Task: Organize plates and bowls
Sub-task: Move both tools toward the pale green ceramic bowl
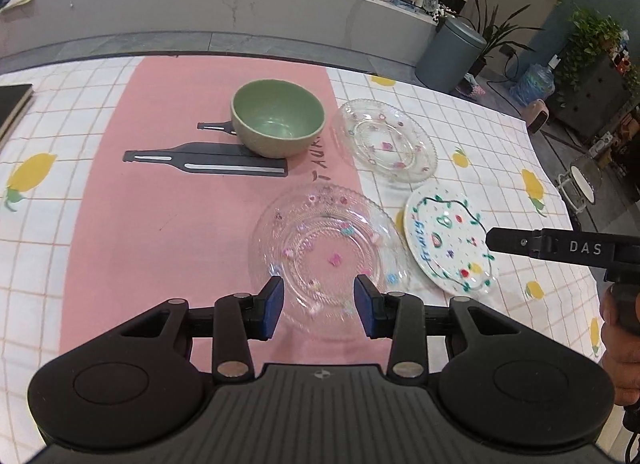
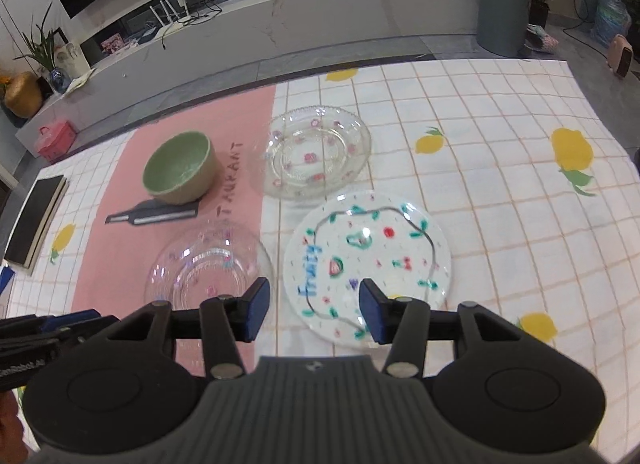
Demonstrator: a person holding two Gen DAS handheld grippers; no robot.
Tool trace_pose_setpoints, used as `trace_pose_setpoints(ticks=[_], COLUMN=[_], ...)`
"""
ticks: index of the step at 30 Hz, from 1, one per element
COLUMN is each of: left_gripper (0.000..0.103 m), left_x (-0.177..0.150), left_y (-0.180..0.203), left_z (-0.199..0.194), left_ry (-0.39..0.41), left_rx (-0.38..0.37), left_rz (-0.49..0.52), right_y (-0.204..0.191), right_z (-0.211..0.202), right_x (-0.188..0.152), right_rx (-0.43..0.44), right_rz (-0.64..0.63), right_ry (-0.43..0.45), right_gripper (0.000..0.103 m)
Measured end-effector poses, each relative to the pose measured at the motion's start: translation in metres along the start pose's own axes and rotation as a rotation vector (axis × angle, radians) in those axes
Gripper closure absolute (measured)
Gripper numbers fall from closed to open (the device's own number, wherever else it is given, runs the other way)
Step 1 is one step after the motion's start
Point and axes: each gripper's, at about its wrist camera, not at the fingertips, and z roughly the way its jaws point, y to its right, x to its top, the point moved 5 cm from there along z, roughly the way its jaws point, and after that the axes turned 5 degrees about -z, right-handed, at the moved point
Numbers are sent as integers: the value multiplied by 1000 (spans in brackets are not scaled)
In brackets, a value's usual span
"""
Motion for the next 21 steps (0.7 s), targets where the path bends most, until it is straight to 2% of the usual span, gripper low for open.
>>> trace_pose_setpoints(ticks=[12, 17, 21], left_gripper=[59, 59, 59], left_x=[29, 50, 70], left_y=[-18, -33, -50], left_z=[45, 48, 47], left_ry=[-50, 16, 63], left_rx=[-25, -28, -33], left_rz=[-34, -79, -163], right_y=[-21, -30, -39], right_z=[58, 68, 80], right_x=[20, 42, 58], right_rx=[16, 56, 80], right_rz=[-36, -5, 15], right_ry=[-44, 2, 6], right_gripper=[53, 53, 53])
